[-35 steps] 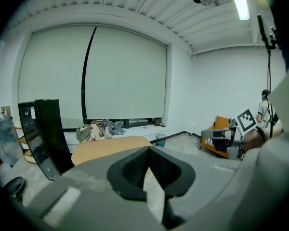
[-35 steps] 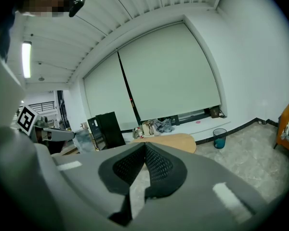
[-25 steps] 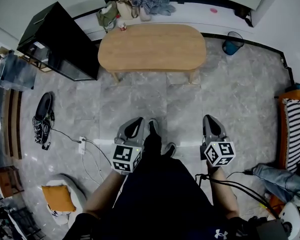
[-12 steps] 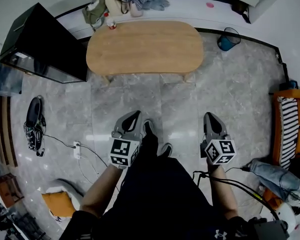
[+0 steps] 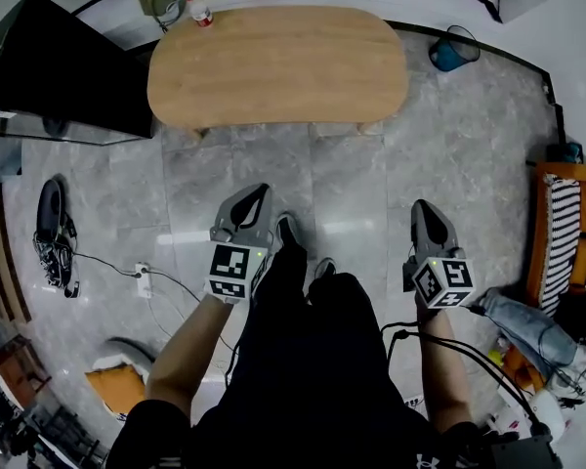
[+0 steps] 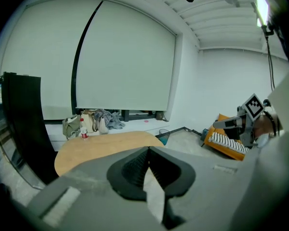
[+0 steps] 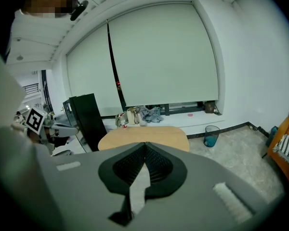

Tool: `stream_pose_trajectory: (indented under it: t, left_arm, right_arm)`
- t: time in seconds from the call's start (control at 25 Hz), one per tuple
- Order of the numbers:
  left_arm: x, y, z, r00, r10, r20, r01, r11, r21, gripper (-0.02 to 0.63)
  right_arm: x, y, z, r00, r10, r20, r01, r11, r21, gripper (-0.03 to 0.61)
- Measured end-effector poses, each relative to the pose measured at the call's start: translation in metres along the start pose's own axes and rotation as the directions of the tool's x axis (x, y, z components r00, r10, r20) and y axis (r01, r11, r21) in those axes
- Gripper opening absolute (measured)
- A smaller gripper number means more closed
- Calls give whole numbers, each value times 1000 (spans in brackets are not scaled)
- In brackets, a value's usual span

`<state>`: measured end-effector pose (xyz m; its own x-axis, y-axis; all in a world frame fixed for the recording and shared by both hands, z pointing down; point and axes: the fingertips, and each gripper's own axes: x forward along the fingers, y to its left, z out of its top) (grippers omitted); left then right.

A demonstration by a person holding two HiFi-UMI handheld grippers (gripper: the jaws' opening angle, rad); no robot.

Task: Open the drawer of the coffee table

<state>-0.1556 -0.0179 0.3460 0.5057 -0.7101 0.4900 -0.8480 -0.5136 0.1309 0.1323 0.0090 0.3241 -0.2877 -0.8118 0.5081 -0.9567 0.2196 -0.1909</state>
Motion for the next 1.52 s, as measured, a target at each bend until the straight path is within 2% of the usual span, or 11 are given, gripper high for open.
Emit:
stream_pose_trajectory:
  t: [0.2, 0.4, 0.56, 0.72, 0.96, 1.12, 1.32, 1.52]
  left_arm:
    - [28, 15, -22, 999, -25, -27, 25, 1000, 13, 2]
    - [72, 26, -57, 997, -32, -64, 28, 998, -62, 2]
    - [114, 28, -96, 995, -6, -102, 10, 999, 37, 2]
    - [152, 33, -130, 992, -11, -128, 17, 999, 45, 2]
    - [201, 47, -170, 994, -4, -107, 1, 999, -37, 2]
    - [225, 61, -203, 995, 6, -99, -12, 998, -61, 2]
    - [254, 89, -239, 992, 64, -108, -77, 990, -120, 2]
    - [273, 101, -263, 993, 52, -109, -79, 965, -252, 2]
  right_arm:
    - [28, -16, -7, 1000, -8, 10, 8, 1000, -3, 3]
    - [83, -41, -39, 1000, 22, 0, -22, 999, 44, 2]
    - [125, -68, -71, 999, 46, -13, -45, 998, 45, 2]
    - [159, -93, -93, 998, 53, -13, -53, 999, 12, 3]
    - [202, -132, -126, 999, 40, 3, -40, 998, -40, 3]
    - [228, -147, -158, 998, 56, -16, -57, 996, -69, 2]
    - [255, -166, -187, 999, 41, -22, -42, 999, -30, 3]
    - [269, -178, -199, 1000, 9, -4, -9, 999, 32, 3]
